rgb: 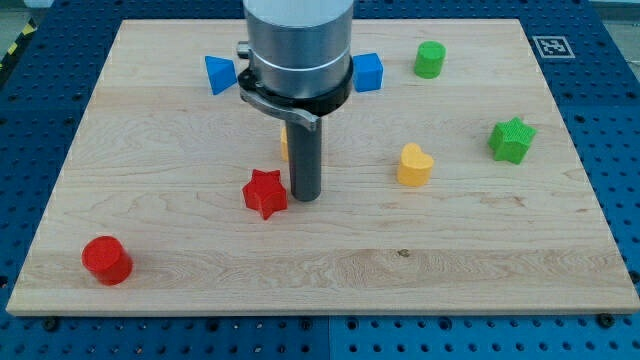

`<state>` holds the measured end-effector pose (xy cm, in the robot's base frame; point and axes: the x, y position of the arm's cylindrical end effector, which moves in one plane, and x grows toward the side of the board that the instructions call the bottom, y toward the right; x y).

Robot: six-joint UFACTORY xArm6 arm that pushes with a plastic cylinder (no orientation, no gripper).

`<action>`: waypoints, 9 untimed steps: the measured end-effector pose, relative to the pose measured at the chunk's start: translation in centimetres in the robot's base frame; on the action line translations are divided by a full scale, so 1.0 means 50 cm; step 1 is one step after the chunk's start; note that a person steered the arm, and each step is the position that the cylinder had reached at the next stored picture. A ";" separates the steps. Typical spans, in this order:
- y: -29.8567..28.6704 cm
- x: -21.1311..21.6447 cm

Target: Push red star closer to red circle

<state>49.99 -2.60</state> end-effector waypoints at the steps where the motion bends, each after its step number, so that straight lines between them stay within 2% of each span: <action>1: -0.025 0.000; 3: -0.048 0.020; 5: -0.099 -0.038; 8: -0.113 0.001; 9: -0.147 -0.036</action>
<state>48.17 -9.95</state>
